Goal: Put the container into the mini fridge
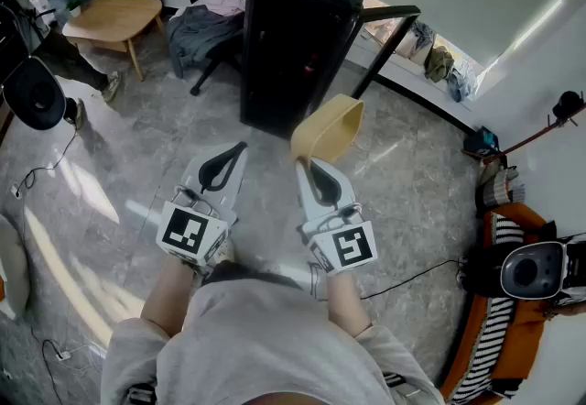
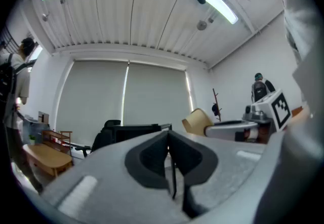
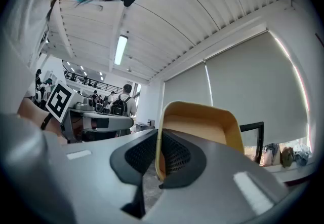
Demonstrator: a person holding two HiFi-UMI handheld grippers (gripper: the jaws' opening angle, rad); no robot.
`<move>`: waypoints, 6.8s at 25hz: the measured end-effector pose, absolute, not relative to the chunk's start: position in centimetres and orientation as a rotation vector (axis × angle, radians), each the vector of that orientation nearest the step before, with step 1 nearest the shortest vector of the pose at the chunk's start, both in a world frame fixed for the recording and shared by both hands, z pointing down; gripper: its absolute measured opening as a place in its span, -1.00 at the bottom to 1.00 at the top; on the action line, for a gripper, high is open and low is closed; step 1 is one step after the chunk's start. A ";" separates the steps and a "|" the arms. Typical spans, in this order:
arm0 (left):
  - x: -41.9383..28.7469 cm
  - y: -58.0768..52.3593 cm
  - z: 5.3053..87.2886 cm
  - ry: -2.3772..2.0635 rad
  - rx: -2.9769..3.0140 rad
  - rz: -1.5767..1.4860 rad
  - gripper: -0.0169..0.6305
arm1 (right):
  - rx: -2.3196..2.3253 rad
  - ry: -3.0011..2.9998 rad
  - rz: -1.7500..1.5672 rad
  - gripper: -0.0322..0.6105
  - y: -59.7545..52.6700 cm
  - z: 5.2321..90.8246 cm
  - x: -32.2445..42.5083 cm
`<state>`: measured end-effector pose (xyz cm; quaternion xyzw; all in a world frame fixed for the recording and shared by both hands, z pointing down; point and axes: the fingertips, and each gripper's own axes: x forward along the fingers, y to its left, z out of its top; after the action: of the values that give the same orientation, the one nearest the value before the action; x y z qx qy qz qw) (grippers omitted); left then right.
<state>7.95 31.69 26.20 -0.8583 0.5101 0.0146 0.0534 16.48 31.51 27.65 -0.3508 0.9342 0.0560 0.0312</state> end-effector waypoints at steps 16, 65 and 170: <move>3.8 27.6 26.2 1.515 -2.625 0.072 -0.94 | -1.107 2.874 0.175 -0.84 28.1 28.1 12.3; -1.2 4.1 26.6 1.516 -2.654 0.129 -0.94 | -1.119 2.862 0.134 -0.84 5.3 29.7 7.8; -8.9 -26.1 39.9 1.195 -3.024 -0.014 -0.94 | -1.316 3.343 -0.165 -0.84 -22.6 51.0 -3.0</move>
<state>-8.85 -26.13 39.95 -0.9286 0.3669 -0.0042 -0.0550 -2.98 -22.63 51.04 -0.3564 0.9056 -0.0447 -0.2255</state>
